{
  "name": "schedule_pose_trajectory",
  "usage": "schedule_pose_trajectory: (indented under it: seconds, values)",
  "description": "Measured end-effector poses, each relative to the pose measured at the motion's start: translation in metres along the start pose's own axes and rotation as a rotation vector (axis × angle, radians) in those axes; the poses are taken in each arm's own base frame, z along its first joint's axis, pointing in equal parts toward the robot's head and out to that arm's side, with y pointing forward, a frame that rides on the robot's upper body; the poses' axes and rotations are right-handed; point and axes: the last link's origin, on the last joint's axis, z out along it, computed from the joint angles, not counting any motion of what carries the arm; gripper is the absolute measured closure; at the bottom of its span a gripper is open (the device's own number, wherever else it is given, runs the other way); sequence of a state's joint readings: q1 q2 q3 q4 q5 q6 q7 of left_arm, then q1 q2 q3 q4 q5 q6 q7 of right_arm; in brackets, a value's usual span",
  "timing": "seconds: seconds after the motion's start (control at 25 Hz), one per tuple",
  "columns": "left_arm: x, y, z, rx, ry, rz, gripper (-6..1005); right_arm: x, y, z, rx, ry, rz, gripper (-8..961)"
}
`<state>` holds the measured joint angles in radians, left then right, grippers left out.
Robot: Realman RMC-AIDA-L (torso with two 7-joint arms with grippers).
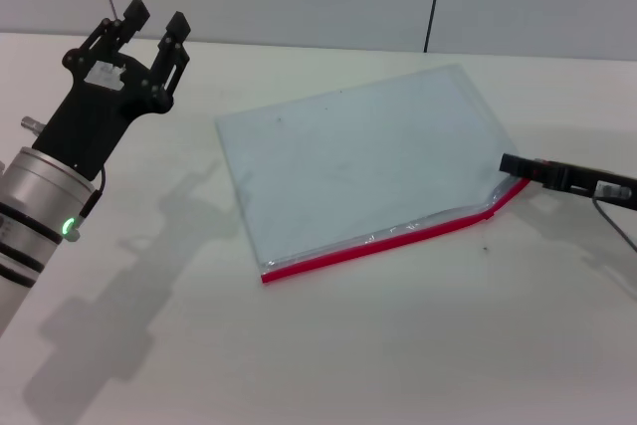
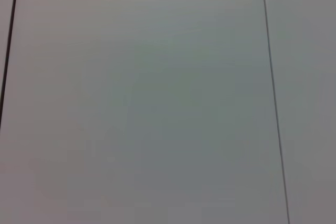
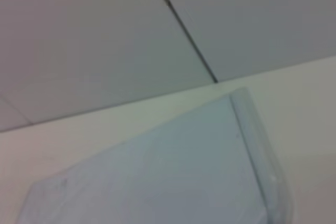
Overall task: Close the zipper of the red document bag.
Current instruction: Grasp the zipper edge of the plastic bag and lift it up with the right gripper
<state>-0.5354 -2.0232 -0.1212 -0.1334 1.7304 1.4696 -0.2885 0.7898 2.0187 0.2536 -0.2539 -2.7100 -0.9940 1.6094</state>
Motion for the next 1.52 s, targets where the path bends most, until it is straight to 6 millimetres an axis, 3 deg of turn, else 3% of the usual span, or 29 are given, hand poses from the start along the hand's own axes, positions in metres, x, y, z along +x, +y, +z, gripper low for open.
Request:
schedule_pose_trajectory:
  seconds: [0.4,0.72,1.16,1.52]
  values:
    - [0.001,0.001,0.003,-0.006,0.003,-0.001,516,-0.001,0.018,0.015,-0.040,0.061,-0.022,299]
    - [0.001,0.002,0.004,-0.007,0.004,-0.003,517,-0.002,0.017,0.026,0.024,0.061,-0.005,299]
    - [0.001,0.002,0.004,-0.007,0.004,-0.003,517,-0.003,0.017,0.028,0.043,0.057,0.007,475]
    - [0.000,0.002,0.004,-0.007,0.003,-0.003,517,-0.004,0.022,0.032,0.028,0.061,-0.024,681]
